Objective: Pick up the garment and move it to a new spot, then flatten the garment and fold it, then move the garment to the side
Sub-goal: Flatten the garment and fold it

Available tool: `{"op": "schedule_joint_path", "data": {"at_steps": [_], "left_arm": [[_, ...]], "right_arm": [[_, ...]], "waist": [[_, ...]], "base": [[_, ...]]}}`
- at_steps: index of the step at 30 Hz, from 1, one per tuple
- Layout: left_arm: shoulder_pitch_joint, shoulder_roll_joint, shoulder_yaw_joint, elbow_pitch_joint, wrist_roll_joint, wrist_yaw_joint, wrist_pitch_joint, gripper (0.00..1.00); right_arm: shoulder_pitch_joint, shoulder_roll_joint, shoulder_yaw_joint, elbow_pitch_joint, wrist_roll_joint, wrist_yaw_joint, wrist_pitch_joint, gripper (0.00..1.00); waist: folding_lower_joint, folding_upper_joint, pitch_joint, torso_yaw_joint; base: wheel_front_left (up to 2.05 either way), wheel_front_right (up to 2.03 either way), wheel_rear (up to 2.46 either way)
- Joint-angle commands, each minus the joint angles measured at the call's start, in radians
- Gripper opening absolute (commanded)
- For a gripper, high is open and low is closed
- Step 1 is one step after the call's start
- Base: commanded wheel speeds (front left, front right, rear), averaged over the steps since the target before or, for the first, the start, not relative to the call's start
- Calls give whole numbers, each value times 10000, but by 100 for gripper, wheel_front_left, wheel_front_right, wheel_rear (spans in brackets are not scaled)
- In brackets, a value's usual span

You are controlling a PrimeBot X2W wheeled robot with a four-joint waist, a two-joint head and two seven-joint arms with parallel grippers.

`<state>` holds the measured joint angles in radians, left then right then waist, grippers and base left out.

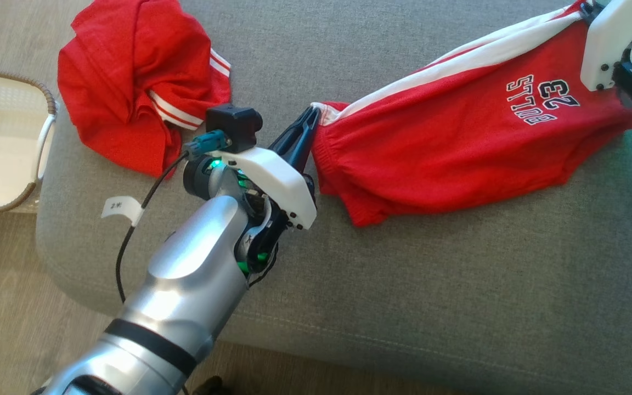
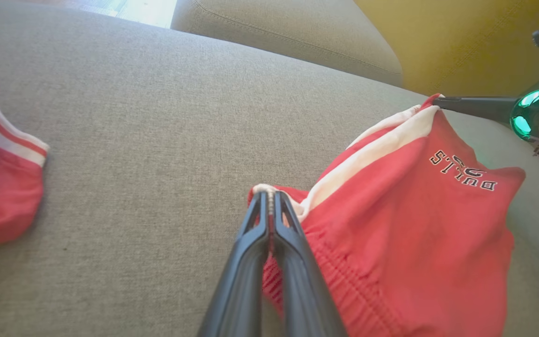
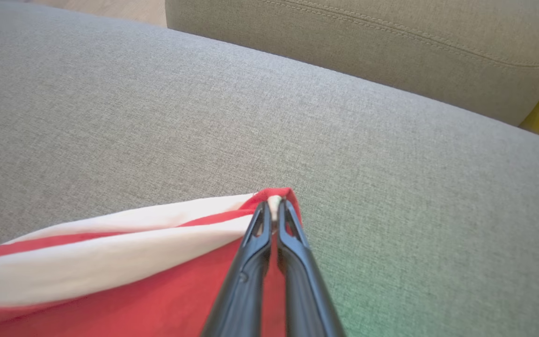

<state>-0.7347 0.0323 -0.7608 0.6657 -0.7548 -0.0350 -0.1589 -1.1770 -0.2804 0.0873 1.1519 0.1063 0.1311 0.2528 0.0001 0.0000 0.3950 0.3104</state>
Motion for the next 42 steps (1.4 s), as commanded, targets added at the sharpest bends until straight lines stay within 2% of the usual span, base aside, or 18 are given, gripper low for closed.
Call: {"op": "schedule_joint_path", "data": {"at_steps": [1, 2, 3, 4, 10, 15, 20, 24, 28, 32, 33, 34, 36, 42], "left_arm": [[-446, 180, 146, -127, -126, 69, -140, 9], [-505, 180, 70, -59, -167, 132, -206, 46], [-560, 180, 2, -4, -182, 208, -308, 92], [-594, 180, -57, 46, -233, 259, -389, 100], [-729, 180, -72, 342, -344, 662, -859, 100], [-479, 251, 459, 275, -24, 1002, -1016, 100], [321, 635, 1716, -1169, 1217, 1574, -1025, 100], [1422, 918, 2761, -2435, 2227, 1946, -1027, 100], [2551, 1102, 3533, -3486, 3075, 2072, -1027, 100], [3759, 1242, 4124, -4115, 3613, 2225, -1028, 100], [4057, 1268, 4212, -4263, 3712, 2229, -1028, 100], [4057, 1268, 4212, -4263, 3712, 2229, -1028, 100], [4618, 1289, 4367, -4562, 3873, 2220, -1028, 100], [6227, 1144, 4794, -5404, 4158, 2074, -1028, 100]], "right_arm": [[-415, 217, -5, -202, -122, -4, -176, 20], [-440, 211, -43, -117, -181, -4, -236, 97], [-459, 227, -106, -14, -211, -4, -264, 100], [-478, 253, -137, 65, -255, -4, -314, 100], [-511, 166, -758, 362, -517, -4, -1176, 100], [-361, 188, -1294, 414, -714, -4, -2291, 100], [101, 533, -1473, 248, -585, -4, -3651, 100], [777, 1109, -813, -194, 16, -4, -4547, 100], [1832, 1274, 153, -1172, 415, -4, -5020, 100], [3290, 1387, 692, -2818, 1053, -4, -5133, 100], [3700, 1392, 714, -3351, 1150, -4, -5137, 100], [3700, 1392, 714, -3351, 1150, -4, -5137, 100], [4593, 1400, 700, -4429, 1190, -4, -5140, 100], [7397, 1787, -31, -6910, 754, -4, -5143, 100]], "waist": [[-1, 0, 24, 2], [-1, 0, 30, 2], [-1, 0, 29, -2], [-1, 0, 23, -9], [-1, 0, -191, -116], [-1, 0, -606, -245], [-1, 0, -1338, -512], [-1, 0, -2039, -896], [-1, 0, -2744, -1265], [-1, 0, -3453, -1645], [-1, 0, -3588, -1733], [-1, 0, -3588, -1733], [-1, 0, -3838, -1872], [-1, 0, -4356, -2181]], "base": [[0, 0, 0], [0, 0, 0], [0, 0, 0], [0, 0, 0], [0, 0, 0], [0, 0, 0], [0, 0, 0], [0, 0, 0], [0, 0, 0], [0, 0, 0], [0, 0, 0], [0, 0, 0], [0, 0, 0], [0, 0, 0]]}}
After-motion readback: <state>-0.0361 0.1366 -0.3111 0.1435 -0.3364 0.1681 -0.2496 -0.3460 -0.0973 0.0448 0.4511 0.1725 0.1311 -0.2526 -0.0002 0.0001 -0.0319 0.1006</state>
